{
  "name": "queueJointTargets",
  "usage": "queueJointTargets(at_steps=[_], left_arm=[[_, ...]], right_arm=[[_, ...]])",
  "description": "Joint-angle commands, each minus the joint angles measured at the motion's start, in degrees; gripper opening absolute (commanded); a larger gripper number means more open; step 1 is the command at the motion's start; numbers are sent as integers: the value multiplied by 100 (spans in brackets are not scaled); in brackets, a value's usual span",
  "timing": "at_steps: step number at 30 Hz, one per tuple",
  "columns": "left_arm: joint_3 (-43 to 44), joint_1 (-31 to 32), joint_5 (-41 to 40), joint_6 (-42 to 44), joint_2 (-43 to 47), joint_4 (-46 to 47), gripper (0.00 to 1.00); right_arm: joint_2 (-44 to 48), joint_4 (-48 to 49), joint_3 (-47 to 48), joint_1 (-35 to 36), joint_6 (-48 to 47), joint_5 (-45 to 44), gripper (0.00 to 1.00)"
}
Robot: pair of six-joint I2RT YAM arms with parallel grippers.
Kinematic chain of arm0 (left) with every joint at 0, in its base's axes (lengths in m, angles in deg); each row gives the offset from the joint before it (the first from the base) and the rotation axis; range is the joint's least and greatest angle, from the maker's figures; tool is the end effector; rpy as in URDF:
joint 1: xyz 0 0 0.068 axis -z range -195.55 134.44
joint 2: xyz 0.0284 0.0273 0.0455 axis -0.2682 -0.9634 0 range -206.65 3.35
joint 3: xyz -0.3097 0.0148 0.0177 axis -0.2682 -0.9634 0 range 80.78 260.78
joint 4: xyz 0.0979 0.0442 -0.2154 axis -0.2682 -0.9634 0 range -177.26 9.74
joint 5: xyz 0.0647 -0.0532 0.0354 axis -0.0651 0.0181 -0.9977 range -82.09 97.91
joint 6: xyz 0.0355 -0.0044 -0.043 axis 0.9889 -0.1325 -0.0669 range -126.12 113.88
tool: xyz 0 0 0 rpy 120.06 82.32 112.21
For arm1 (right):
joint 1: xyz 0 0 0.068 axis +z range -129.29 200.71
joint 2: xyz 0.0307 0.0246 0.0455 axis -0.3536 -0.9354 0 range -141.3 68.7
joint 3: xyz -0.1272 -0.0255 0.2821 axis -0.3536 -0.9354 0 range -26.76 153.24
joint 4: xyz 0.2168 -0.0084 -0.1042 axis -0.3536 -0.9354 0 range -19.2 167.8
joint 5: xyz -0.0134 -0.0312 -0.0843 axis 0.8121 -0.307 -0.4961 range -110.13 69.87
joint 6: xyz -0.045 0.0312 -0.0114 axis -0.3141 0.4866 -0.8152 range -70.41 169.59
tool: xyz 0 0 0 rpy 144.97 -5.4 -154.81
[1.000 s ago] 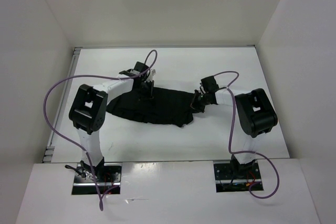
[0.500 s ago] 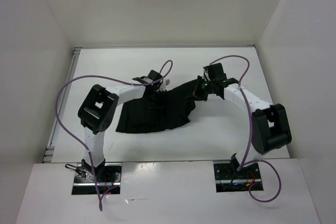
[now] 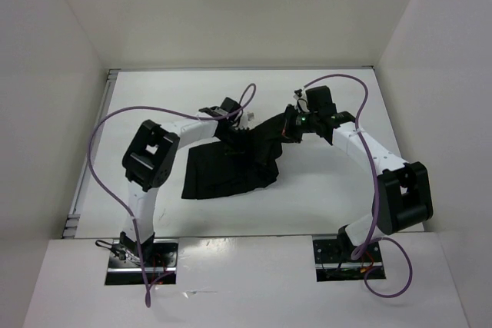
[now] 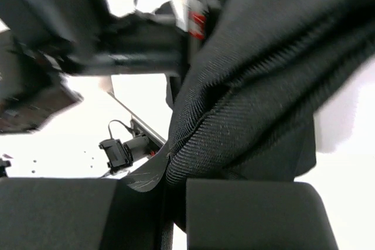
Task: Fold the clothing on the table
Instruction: Fold the skirt
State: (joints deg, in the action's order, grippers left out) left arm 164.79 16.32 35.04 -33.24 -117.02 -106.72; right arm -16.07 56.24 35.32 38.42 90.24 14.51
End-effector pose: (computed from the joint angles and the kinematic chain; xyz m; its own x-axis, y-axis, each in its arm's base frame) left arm 0.3623 -0.2460 0.1947 -0.9672 0.1238 -0.2216 0.2314 0.7889 -0.5692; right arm 0.2761 0.1111 0.3107 -0.9200 0.2688 -0.2850 -0.0511 0.6390 0.7675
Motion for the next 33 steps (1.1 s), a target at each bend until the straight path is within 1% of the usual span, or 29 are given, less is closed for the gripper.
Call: queueJointTargets(at_steps=[1, 3, 4, 5, 7, 8, 9, 10, 11, 14, 19, 23, 25, 29, 33], left_arm=[[98, -479, -532, 163, 804, -465, 8], [98, -717, -770, 215, 1233, -649, 9], [-24, -997, -884, 215, 1349, -650, 10], [-112, -1139, -938, 215, 1463, -711, 10], [-375, -1429, -1209, 163, 1780, -633, 10], [-672, -1726, -1306, 102, 1850, -633, 10], [-814, -1877, -1368, 49, 1990, -580, 9], [-964, -2148, -1465, 48, 2061, -580, 9], [-1217, -2264, -1526, -21, 2132, -501, 9], [-1422, -2563, -1729, -22, 2132, -501, 9], [-1650, -2634, -2080, -84, 2027, -501, 9], [-1800, -2634, -2010, -84, 1773, -501, 9], [-1870, -2459, -2010, -136, 1607, -378, 9], [-1923, -2090, -1572, -207, 1228, -176, 9], [-1581, -1650, -1273, -259, 780, -52, 9]], right_arm=[[66, -94, 163, 13, -188, 193, 0], [13, -173, 225, 13, -241, 193, 0], [-65, -277, 286, 13, -302, 193, 0], [-66, -278, 348, 13, -363, 193, 0], [-179, -427, 400, 13, -416, 193, 0], [-180, -428, 401, 13, -417, 193, 0], [-232, -489, 401, -40, -486, 141, 0], [-233, -559, 401, -40, -487, 140, 0], [-233, -560, 401, -40, -539, 140, 0], [-233, -665, 454, -163, -601, 88, 0], [-233, -718, 506, -277, -654, 88, 0], [-233, -771, 506, -277, -707, 88, 0], [-172, -823, 506, -277, -707, 27, 0], [-40, -823, 454, -383, -707, -27, 0], [13, -885, 454, -567, -707, -88, 0]])
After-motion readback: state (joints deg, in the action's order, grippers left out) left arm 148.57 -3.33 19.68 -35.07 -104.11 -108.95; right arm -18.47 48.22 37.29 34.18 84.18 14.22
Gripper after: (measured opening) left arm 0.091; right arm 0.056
